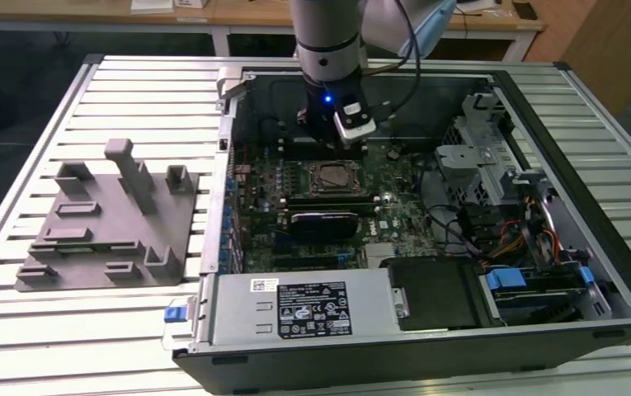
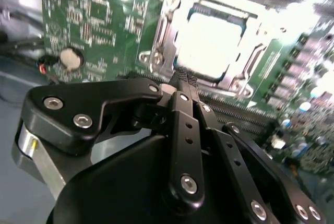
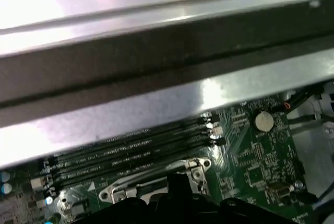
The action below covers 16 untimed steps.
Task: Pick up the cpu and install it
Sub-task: 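Install the first cpu locking lever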
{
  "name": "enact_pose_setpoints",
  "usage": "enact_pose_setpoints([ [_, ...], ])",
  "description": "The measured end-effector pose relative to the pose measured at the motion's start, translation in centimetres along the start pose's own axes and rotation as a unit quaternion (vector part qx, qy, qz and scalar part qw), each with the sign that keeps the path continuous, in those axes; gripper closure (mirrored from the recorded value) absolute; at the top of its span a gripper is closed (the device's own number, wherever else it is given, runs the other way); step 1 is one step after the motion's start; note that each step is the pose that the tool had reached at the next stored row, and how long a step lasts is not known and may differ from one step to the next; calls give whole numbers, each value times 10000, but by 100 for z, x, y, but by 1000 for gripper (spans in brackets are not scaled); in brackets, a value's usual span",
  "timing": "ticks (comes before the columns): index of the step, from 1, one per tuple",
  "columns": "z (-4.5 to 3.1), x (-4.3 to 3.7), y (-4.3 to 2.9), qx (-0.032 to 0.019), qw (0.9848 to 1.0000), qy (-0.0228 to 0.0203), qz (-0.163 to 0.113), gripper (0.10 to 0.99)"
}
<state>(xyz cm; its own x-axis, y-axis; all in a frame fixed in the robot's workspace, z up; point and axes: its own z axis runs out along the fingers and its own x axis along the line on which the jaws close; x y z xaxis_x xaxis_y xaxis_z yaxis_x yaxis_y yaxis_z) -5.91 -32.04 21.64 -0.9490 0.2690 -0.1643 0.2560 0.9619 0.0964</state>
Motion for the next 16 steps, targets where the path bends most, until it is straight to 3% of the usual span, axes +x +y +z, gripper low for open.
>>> enact_pose_setpoints([
  [8,0,-25,-33,376,9992,-78,-60,980],
  [14,1,-33,-45,391,9992,-59,-61,980],
  [15,4,-39,-45,403,9992,-5,-61,980],
  [16,5,-47,-46,427,9990,81,-59,980],
])
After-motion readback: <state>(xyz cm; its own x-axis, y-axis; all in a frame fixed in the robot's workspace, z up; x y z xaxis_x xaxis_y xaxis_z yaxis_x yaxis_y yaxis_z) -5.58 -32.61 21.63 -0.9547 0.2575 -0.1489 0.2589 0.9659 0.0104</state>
